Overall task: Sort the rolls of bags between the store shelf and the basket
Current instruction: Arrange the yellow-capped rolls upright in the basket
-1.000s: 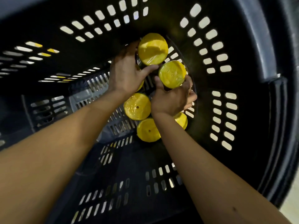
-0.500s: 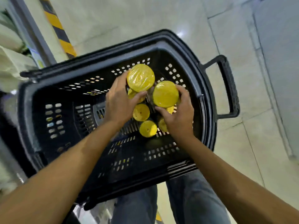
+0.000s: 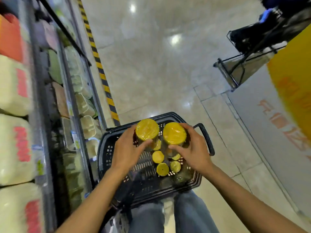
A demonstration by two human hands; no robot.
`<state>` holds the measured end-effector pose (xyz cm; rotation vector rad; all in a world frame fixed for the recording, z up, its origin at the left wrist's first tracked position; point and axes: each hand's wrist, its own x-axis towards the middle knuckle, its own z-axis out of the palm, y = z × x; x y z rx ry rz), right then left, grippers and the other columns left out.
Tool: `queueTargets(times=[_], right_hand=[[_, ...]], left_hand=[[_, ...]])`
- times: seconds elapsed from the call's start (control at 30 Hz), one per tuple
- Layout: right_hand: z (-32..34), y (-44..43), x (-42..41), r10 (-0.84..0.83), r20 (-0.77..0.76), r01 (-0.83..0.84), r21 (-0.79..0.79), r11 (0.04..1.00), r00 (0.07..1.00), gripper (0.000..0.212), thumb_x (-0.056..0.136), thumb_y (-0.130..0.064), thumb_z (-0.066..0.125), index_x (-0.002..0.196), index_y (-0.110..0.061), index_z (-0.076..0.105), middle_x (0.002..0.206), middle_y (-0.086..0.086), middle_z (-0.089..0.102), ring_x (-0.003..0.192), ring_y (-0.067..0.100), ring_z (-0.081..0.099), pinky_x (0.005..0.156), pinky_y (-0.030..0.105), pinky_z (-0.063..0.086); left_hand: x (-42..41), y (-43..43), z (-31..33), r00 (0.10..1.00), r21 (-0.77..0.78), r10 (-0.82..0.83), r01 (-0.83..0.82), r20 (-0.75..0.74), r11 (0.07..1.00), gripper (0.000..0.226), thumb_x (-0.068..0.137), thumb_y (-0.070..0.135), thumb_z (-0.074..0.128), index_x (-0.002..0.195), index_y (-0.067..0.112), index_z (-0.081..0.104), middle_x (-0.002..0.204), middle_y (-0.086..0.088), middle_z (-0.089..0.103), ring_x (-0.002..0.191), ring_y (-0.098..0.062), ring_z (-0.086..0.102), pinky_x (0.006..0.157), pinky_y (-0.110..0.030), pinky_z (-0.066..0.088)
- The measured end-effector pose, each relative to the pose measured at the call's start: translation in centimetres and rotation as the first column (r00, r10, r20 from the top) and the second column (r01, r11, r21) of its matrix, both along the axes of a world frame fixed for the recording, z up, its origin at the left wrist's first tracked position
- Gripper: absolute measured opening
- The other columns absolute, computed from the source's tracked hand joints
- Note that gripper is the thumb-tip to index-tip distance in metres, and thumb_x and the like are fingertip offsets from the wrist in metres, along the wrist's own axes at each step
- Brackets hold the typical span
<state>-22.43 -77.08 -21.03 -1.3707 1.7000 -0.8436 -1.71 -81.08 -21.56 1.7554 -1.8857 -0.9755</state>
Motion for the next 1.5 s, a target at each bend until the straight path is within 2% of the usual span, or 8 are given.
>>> queueTargets(times=[0.23,0.4,0.53,0.83,1.0,1.17,1.27,1.5], right_hand=[[11.3,-4.1,-2.1,0.145,0.037,-0.14,-0.118,0.983,0.989,0.075,0.06,-0.012,0.087,0.126,-0.013,0.052,0.109,-0.007,0.058,0.102,0.008,0.056,0.082,0.005,0.043],[16.2,-6.7,-3.3,0.319,0.017,-0.309,-0.203,0.929,0.948,0.076,0.06,-0.012,0.087,0.127,-0.011,0.052,0.108,-0.005,0.057,0.102,0.009,0.055,0.076,-0.001,0.042],[18.8,-7.6,-2.7,0.48,0.027,-0.458,-0.252,0.852,0.877,0.074,0.06,-0.015,0.087,0.126,-0.012,0.054,0.108,-0.003,0.059,0.1,0.012,0.056,0.078,0.01,0.043],[23.8,-2.8,4.3,0.852,-0.02,-0.816,-0.298,0.495,0.524,0.063,0.062,-0.017,0.087,0.117,-0.017,0.056,0.097,-0.007,0.059,0.089,0.011,0.056,0.079,0.025,0.046],[24.7,3.4,8.6,0.945,-0.007,-0.905,-0.289,0.312,0.327,0.071,0.06,-0.022,0.088,0.122,-0.018,0.054,0.108,0.0,0.063,0.101,0.018,0.06,0.088,0.035,0.051],[26.0,12.1,11.5,0.989,-0.009,-0.938,-0.319,0.136,0.146,0.063,0.062,-0.016,0.087,0.117,-0.014,0.055,0.099,-0.003,0.061,0.096,0.014,0.059,0.075,0.016,0.045],[26.5,18.4,12.7,1.0,0.003,-0.944,-0.328,0.026,0.026,0.058,0.063,-0.012,0.086,0.112,-0.018,0.055,0.098,-0.008,0.061,0.092,0.009,0.057,0.067,0.004,0.043],[26.0,33.3,14.2,0.987,-0.04,-0.932,-0.325,-0.158,-0.153,0.06,0.064,-0.017,0.086,0.116,-0.014,0.055,0.098,-0.006,0.061,0.092,0.009,0.059,0.077,0.016,0.045]], left_hand=[[0.0,0.1,11.1,1.0,-0.08,0.003,-0.004,-0.012,0.997,0.057,0.077,0.045,0.07,0.127,0.023,0.054,0.112,0.012,0.06,0.102,-0.007,0.055,0.085,-0.023,0.042],[-0.3,2.2,16.1,0.982,-0.14,0.179,-0.17,0.055,0.975,0.058,0.078,0.048,0.07,0.128,0.023,0.054,0.115,0.005,0.063,0.105,-0.012,0.058,0.089,-0.026,0.045],[-0.5,6.1,19.3,0.928,-0.167,0.359,-0.34,0.102,0.926,0.065,0.073,0.063,0.065,0.129,0.03,0.053,0.118,0.005,0.066,0.106,-0.012,0.061,0.091,-0.038,0.05],[-0.9,21.3,24.6,0.66,-0.27,0.72,-0.669,0.214,0.693,0.068,0.071,0.074,0.055,0.122,0.029,0.058,0.108,0.009,0.067,0.098,-0.012,0.061,0.083,-0.033,0.049],[-1.2,30.6,26.2,0.472,-0.292,0.867,-0.817,0.159,0.498,0.054,0.077,0.055,0.067,0.122,0.025,0.058,0.105,0.004,0.069,0.092,-0.012,0.062,0.079,-0.031,0.05],[-2.5,40.5,26.4,0.306,-0.312,0.945,-0.892,0.115,0.327,0.061,0.074,0.059,0.067,0.126,0.029,0.056,0.105,0.01,0.066,0.094,-0.01,0.061,0.076,-0.023,0.045],[-3.4,47.3,25.9,0.224,-0.293,0.971,-0.926,0.083,0.238,0.07,0.07,0.069,0.063,0.126,0.028,0.056,0.113,0.008,0.067,0.102,-0.011,0.062,0.086,-0.033,0.051],[-5.5,62.4,25.3,0.046,-0.302,0.999,-0.952,0.02,0.05,0.051,0.076,0.05,0.071,0.122,0.029,0.06,0.101,0.012,0.069,0.089,-0.004,0.063,0.081,-0.027,0.051]])
